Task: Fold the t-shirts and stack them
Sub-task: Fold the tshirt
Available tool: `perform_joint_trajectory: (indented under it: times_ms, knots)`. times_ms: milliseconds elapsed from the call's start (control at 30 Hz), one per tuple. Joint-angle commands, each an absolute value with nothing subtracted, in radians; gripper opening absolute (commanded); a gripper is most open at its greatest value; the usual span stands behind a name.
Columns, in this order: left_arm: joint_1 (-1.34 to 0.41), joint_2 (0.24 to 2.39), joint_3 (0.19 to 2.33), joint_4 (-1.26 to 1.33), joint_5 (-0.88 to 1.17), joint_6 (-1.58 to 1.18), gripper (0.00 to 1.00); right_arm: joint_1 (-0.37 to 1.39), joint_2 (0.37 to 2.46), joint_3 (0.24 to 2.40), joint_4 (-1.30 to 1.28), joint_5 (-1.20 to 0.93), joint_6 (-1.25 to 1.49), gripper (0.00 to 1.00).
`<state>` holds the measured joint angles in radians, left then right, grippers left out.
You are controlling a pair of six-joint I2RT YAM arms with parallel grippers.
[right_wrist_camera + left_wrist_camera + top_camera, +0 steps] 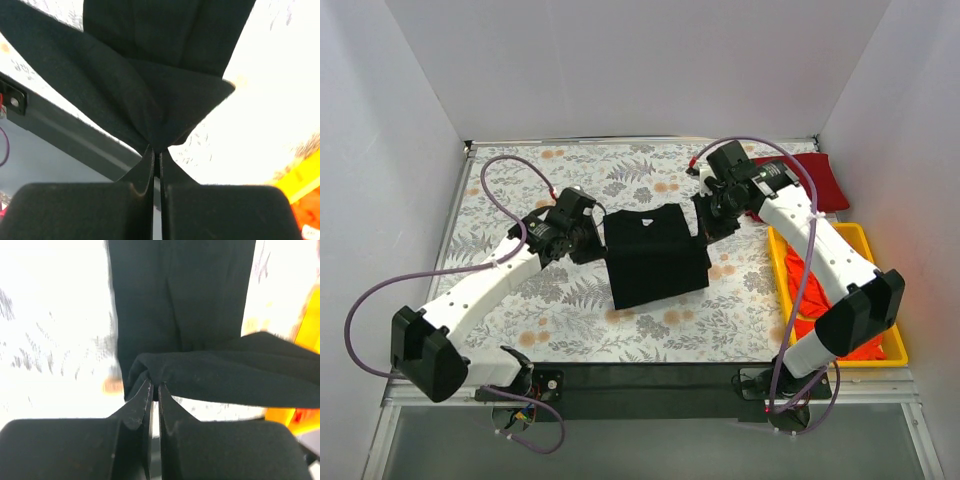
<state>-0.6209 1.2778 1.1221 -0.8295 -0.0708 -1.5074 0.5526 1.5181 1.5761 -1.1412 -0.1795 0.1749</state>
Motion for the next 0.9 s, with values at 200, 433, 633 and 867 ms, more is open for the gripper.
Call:
perform_joint_trajectory:
  times_ms: [200, 433, 633, 867]
  knots:
    - [-0.489, 1.446, 1.253, -0.66, -0.124, -1.335, 0.0, 0.463, 1.759, 1.856, -1.097, -0.267, 0.037, 0.01]
    - [-0.407, 1.607, 1.255, -0.551, -0.061, -1.296, 0.0, 0.404, 1.945, 1.957, -1.063, -0.327, 0.018, 0.01]
    - [-0.371, 1.759, 1.273, -0.48, -0.032, -1.27, 0.0, 0.374, 2.055, 1.934, -0.977, -0.354, 0.031, 0.01]
    - [-0.368, 1.839, 1.339, -0.437, -0.052, -1.227, 0.0, 0.344, 2.144, 1.922, -0.884, -0.367, 0.066, 0.01]
